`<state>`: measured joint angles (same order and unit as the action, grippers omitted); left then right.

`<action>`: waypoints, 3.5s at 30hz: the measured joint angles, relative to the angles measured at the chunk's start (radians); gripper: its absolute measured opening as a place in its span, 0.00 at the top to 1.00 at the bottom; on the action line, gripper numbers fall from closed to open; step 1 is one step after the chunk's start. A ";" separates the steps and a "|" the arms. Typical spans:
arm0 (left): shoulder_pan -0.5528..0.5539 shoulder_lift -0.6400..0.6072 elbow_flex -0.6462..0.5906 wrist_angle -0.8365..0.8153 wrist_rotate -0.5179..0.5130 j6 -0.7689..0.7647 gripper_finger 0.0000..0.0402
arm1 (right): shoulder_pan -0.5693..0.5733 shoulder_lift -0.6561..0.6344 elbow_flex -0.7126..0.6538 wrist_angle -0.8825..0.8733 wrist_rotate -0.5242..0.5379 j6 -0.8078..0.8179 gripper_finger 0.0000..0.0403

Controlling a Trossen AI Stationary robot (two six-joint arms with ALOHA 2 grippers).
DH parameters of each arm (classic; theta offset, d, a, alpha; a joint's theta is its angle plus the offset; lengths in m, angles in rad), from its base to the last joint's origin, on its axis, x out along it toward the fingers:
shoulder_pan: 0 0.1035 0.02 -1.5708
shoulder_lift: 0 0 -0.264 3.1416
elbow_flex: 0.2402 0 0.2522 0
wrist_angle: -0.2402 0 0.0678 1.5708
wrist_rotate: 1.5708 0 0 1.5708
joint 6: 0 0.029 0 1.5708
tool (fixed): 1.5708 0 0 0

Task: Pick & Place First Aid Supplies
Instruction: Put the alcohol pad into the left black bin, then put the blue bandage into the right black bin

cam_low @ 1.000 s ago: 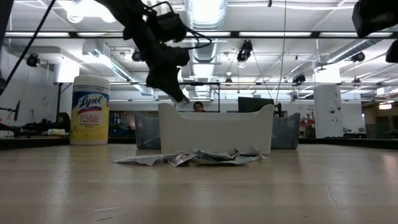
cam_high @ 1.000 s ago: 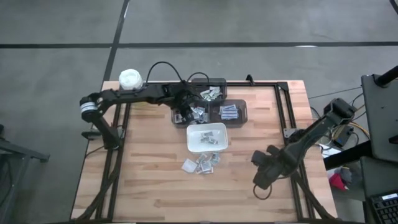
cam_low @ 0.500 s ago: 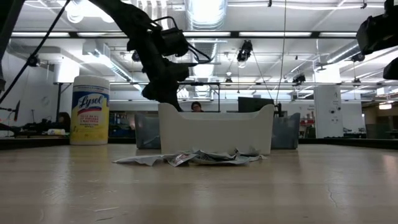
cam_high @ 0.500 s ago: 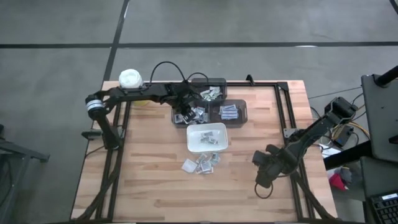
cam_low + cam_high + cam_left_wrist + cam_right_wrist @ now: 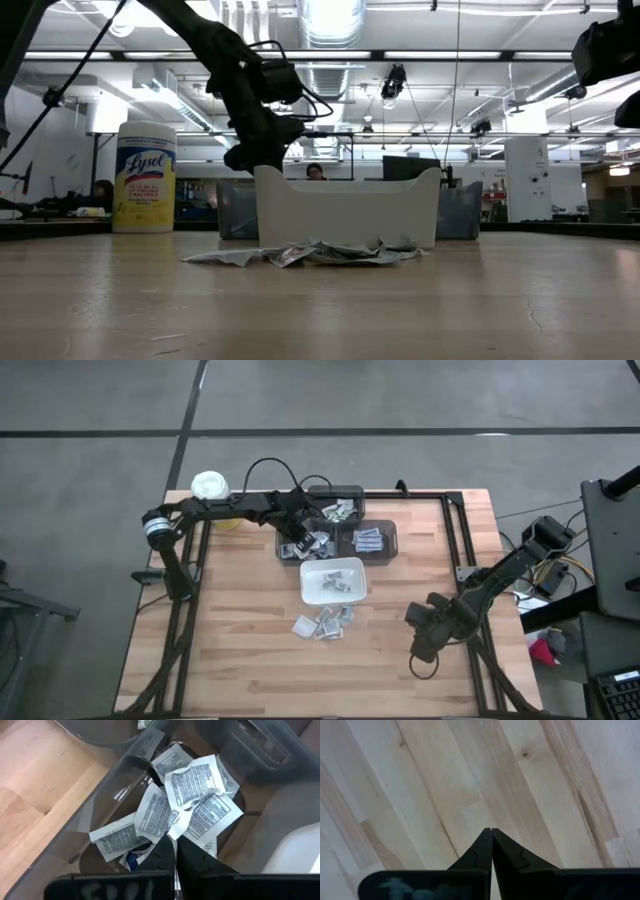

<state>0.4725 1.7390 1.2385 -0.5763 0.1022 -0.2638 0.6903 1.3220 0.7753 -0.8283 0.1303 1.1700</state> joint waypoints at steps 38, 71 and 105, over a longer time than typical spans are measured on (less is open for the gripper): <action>-0.084 -0.350 0.003 0.000 0.017 -0.004 0.49 | -0.039 0.002 0.000 0.182 0.036 -0.207 0.98; -0.645 -0.421 -0.031 0.003 -0.192 -0.347 0.49 | -0.357 -0.594 -0.365 0.735 -0.053 -0.706 0.98; -0.836 -0.301 -0.476 0.536 -0.238 -0.822 0.49 | -0.357 -0.842 -0.716 1.216 -0.049 -0.545 0.98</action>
<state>-0.3638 1.4378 0.7629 -0.0404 -0.1362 -1.0859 0.3328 0.4799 0.0595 0.3882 0.0811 0.6254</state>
